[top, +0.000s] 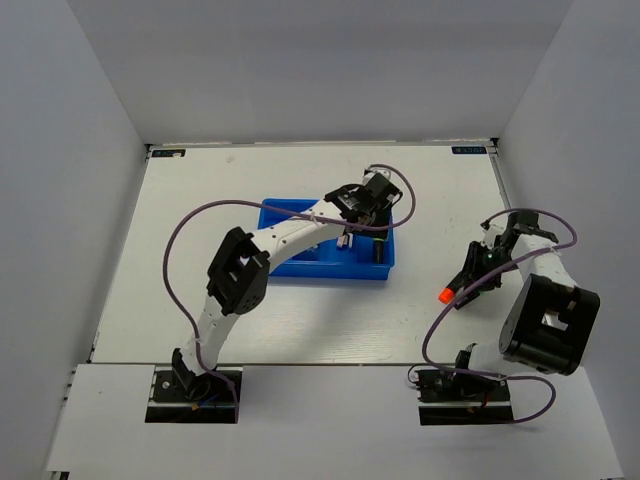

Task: Sort the stationery into containers
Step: Pick up the pen from the center of the board.

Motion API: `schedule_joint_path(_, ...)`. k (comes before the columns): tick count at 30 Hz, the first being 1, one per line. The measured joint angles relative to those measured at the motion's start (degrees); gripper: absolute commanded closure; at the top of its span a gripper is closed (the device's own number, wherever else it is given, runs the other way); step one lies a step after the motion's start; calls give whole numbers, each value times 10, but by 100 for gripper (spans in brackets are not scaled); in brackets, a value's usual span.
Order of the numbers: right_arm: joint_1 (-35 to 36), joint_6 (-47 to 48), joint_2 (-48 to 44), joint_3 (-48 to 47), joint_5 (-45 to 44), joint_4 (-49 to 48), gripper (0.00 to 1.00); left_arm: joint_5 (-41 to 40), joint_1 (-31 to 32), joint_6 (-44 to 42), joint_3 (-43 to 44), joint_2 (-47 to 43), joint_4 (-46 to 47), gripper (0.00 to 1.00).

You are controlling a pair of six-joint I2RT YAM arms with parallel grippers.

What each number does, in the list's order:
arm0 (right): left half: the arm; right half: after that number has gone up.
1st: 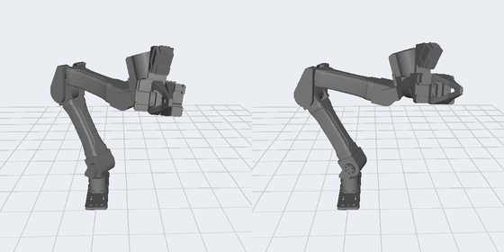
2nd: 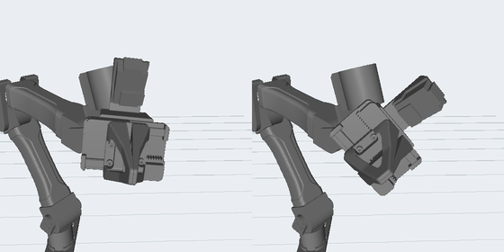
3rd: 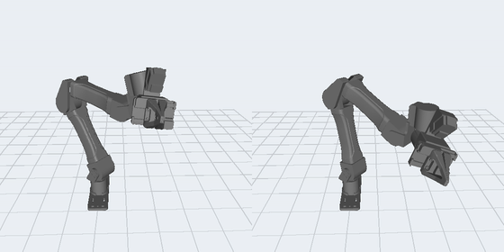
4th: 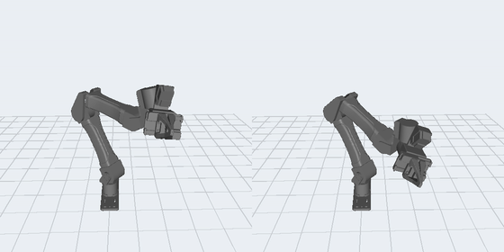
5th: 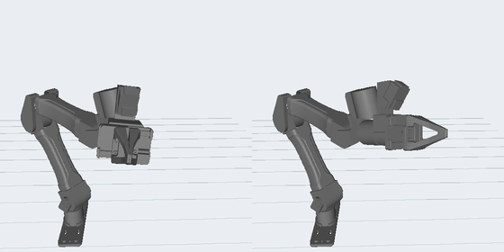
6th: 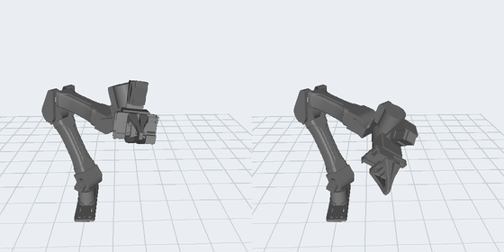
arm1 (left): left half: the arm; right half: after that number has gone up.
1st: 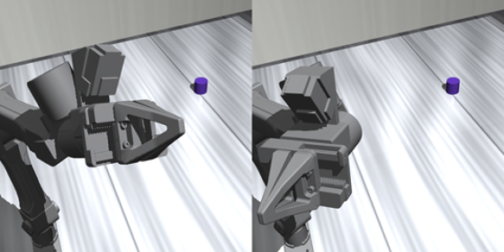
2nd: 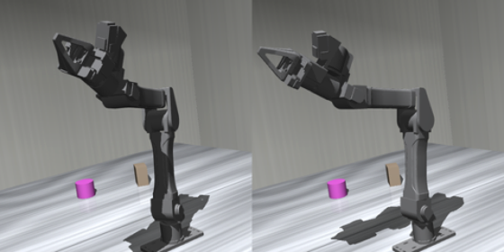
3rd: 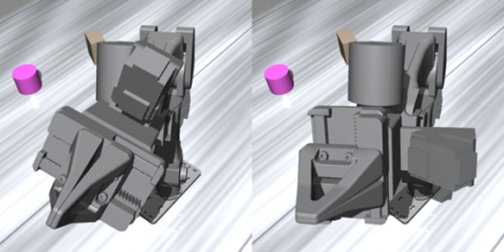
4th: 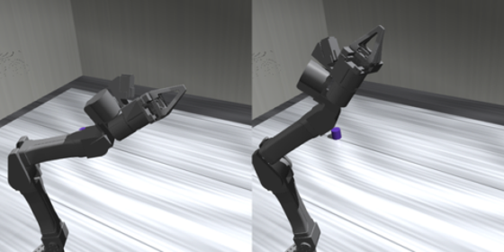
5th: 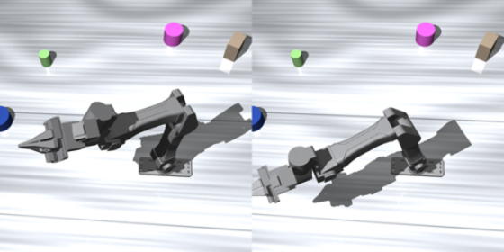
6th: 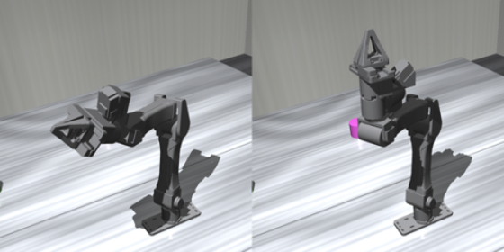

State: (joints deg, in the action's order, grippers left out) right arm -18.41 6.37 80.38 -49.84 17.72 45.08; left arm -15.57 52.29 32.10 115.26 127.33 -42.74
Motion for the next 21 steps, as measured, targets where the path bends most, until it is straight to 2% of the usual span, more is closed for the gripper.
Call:
schedule_joint_path(1, 0, -5, 10, -1, 0, 0, 72, 0, 0, -2, -23, -15, 8, 40)
schedule_joint_path(2, 0, -10, 20, -2, 1, 0, 74, 1, 0, -4, -54, -38, 15, 43)
schedule_joint_path(4, 0, -19, 34, -4, 4, 0, 74, 0, 4, -12, -128, -95, 32, 43)
schedule_joint_path(9, 1, -42, 64, -22, 5, 0, 74, -24, 44, -29, -387, -346, 95, 42)
schedule_joint_path(11, 1, -51, 75, -30, 5, -2, 72, -39, 70, -33, -464, -445, 113, 41)
schedule_joint_path(14, 2, -68, 91, -36, 2, -5, 62, -57, 92, -35, -558, -553, 141, 40)
schedule_joint_path(15, 4, -74, 97, -37, 0, -7, 55, -63, 93, -33, -586, -577, 145, 40)
schedule_joint_path(16, 5, -79, 103, -37, -2, -7, 53, -68, 93, -30, -612, -596, 144, 40)
schedule_joint_path(21, 16, -101, 130, -37, -20, -22, 51, -82, 98, -6, -708, -639, 141, 38)
